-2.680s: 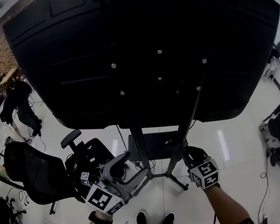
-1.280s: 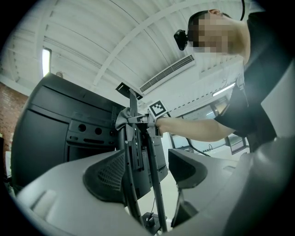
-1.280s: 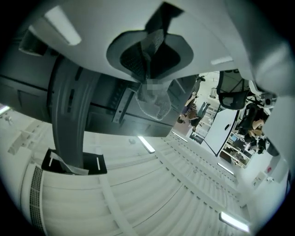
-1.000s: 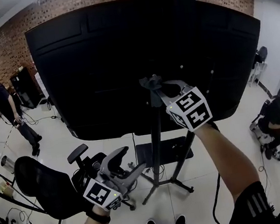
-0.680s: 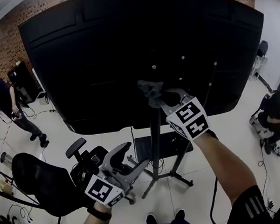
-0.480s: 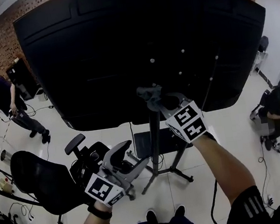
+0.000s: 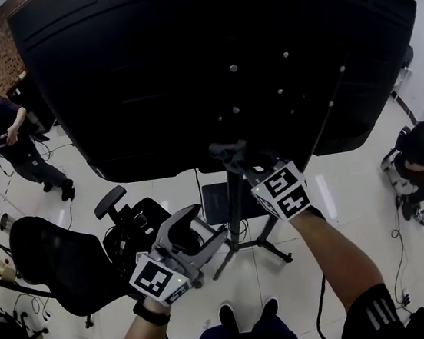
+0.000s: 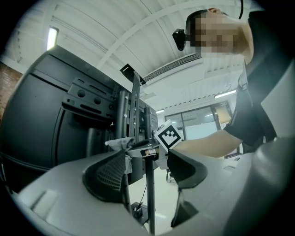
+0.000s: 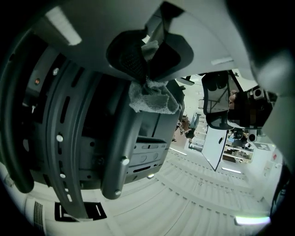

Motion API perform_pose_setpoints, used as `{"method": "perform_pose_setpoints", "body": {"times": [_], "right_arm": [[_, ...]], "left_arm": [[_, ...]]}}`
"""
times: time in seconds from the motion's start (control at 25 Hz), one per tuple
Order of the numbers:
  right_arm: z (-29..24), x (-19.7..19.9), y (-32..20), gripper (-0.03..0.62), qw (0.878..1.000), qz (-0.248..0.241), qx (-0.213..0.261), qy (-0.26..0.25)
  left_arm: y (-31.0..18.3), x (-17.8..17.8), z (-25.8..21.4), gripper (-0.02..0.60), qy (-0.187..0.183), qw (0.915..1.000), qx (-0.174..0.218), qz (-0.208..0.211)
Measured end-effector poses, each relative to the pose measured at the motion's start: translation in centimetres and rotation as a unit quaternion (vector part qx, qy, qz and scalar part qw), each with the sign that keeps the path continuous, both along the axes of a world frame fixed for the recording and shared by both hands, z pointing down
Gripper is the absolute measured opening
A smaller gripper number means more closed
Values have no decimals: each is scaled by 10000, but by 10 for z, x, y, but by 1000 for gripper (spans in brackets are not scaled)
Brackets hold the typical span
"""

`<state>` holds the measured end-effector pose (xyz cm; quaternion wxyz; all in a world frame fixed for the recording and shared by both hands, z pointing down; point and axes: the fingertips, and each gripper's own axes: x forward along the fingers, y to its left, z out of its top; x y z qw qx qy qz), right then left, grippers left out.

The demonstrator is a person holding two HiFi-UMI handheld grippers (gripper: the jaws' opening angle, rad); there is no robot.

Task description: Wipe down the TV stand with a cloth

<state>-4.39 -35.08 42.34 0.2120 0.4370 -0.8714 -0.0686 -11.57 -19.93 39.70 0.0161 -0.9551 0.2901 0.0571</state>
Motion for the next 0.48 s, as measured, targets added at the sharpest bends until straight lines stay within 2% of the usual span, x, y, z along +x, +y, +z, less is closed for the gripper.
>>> {"method": "perform_pose_setpoints", "body": {"times": [0.48], "right_arm": [[104, 2, -1, 23, 9973, 50, -736, -54]], "left_arm": [[-25, 4, 63, 316, -188, 9986, -490, -30]]}}
